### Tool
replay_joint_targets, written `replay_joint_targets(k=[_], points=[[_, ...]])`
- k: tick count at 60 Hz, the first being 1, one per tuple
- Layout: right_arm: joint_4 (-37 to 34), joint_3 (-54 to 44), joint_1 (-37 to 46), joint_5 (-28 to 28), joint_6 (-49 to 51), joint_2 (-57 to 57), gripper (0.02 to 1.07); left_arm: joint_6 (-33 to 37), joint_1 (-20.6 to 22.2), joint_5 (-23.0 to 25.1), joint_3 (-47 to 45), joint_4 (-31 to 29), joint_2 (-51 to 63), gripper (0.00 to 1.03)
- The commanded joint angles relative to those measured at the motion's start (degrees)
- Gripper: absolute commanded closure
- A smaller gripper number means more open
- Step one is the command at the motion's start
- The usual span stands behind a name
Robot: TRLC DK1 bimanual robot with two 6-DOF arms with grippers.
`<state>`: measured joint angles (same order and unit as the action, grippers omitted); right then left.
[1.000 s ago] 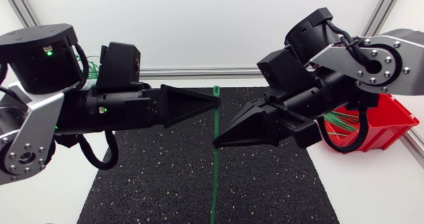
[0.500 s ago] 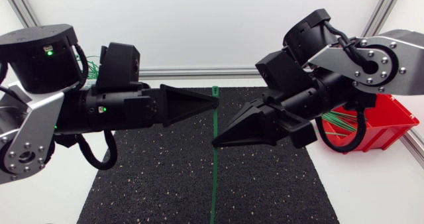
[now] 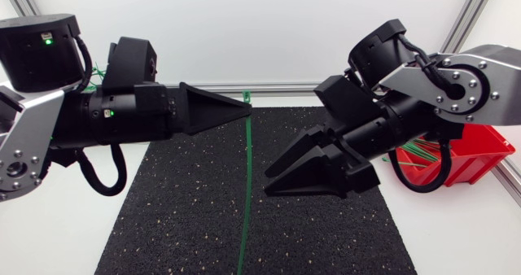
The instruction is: Take a green cable tie from the red box, thread the tail through the head to close it, then place it in the transparent bin on the left.
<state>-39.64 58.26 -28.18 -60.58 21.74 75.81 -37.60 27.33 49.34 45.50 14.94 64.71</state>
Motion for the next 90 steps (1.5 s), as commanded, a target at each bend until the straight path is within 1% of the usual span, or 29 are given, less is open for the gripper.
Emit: replay_joint_targets(k=[1,6,7,12,14,19,21,27,30,31,34,39,47,50,51,55,57,62,69,72,75,77,78,81,84,87,90], points=[[-0.26,-0.95,-0.56,2.66,-1.43,-1.81,0.08,-3.0,-1.93,1.72,2.49,-0.88,-1.07,1.0],[-0.26,-0.78,-0.64,6.35,-1.96,-2.51,0.08,-3.88,-3.69,3.48,2.93,-1.84,-0.99,1.0],[-0.35,-0.69,-0.64,8.37,-1.96,-2.69,0.07,-4.06,-4.04,3.57,3.02,-2.02,-0.9,1.0],[-0.53,-0.16,-1.35,13.82,-1.96,-2.77,0.07,-5.11,-5.97,5.59,3.9,-4.39,-0.28,1.0],[-0.79,0.36,-2.05,15.84,-1.7,-2.51,0.07,-5.11,-6.41,5.68,4.08,-5.36,-0.11,1.0],[-0.79,0.63,-2.31,19.18,0.85,-2.77,0.07,-5.11,-8.08,7.44,4.16,-7.2,-0.11,1.0],[-0.35,0.28,-2.4,20.06,2.17,-3.13,0.07,-5.11,-8.88,7.7,4.34,-8.08,-0.11,1.0],[-0.26,0.01,-1.96,20.23,4.1,-3.83,0.07,-5.11,-10.72,9.63,4.69,-10.11,-0.2,1.0],[-0.26,0.45,-1.87,23.14,4.19,-4.09,0.07,-5.11,-11.69,9.98,4.69,-10.72,-0.28,1.0],[-0.44,0.63,-2.23,25.24,4.54,-4.36,0.07,-5.11,-12.13,10.25,4.6,-10.72,-0.28,1.0],[-0.79,1.07,-2.49,28.23,4.28,-5.15,0.07,-5.02,-12.39,10.34,4.25,-10.72,-0.46,1.0],[-7.38,3.44,-3.28,29.73,6.48,-4.97,0.07,-4.93,-12.48,10.42,3.72,-10.72,-0.99,1.0],[-8.35,4.05,-4.95,31.13,6.12,-7.87,0.07,-4.93,-12.83,10.51,3.99,-11.16,-1.51,1.0],[-8.35,4.14,-5.21,33.07,6.12,-8.4,0.07,-5.02,-12.83,10.78,4.34,-11.78,-1.51,1.0],[-8.09,4.05,-5.57,34.91,6.12,-8.4,0.07,-5.02,-12.83,10.78,4.34,-11.86,-1.51,1.0],[-3.87,2.3,-8.2,42.65,4.1,-8.66,0.07,-5.02,-13.01,10.86,5.04,-13.09,-0.99,1.0],[-1.58,0.98,-9.08,44.4,4.37,-9.1,0.07,-5.11,-13.01,10.86,5.22,-13.18,-0.81,1.0],[1.84,-0.52,-9.34,45.46,5.77,-8.93,0.07,-5.11,-13.01,11.04,6.45,-15.03,0.42,1.0],[5.54,-1.39,-11.1,53.02,8.15,-8.66,0.07,-5.11,-13.27,11.39,7.68,-16.52,1.56,1.0],[8.17,-2.45,-13.21,57.94,10.26,-9.19,0.07,-5.11,-13.88,12.36,8.56,-16.52,2.79,1.0],[12.48,-4.03,-16.02,64.0,12.8,-9.63,0.07,-5.11,-14.76,13.5,9.7,-16.52,4.64,1.0],[13.8,-4.38,-17.17,66.64,14.65,-9.54,0.07,-5.2,-15.03,14.03,10.32,-16.61,5.52,1.0],[14.33,-4.38,-17.78,67.7,15.97,-9.28,0.07,-5.2,-15.47,14.99,11.11,-16.7,7.01,1.0],[16.26,-4.65,-18.66,70.16,19.22,-8.66,0.07,-5.11,-15.91,15.61,12.42,-16.7,8.94,1.0],[19.51,-5.26,-19.1,72.35,22.74,-8.22,0.07,-4.76,-16.26,17.02,13.48,-16.61,10.44,1.0],[22.59,-6.05,-19.8,74.64,26.69,-7.96,0.07,-4.32,-16.61,17.45,14.09,-15.99,11.23,1.0],[28.04,-8.16,-20.51,77.8,31.7,-7.87,0.07,-4.32,-16.52,17.63,14.97,-15.47,12.37,1.0]])
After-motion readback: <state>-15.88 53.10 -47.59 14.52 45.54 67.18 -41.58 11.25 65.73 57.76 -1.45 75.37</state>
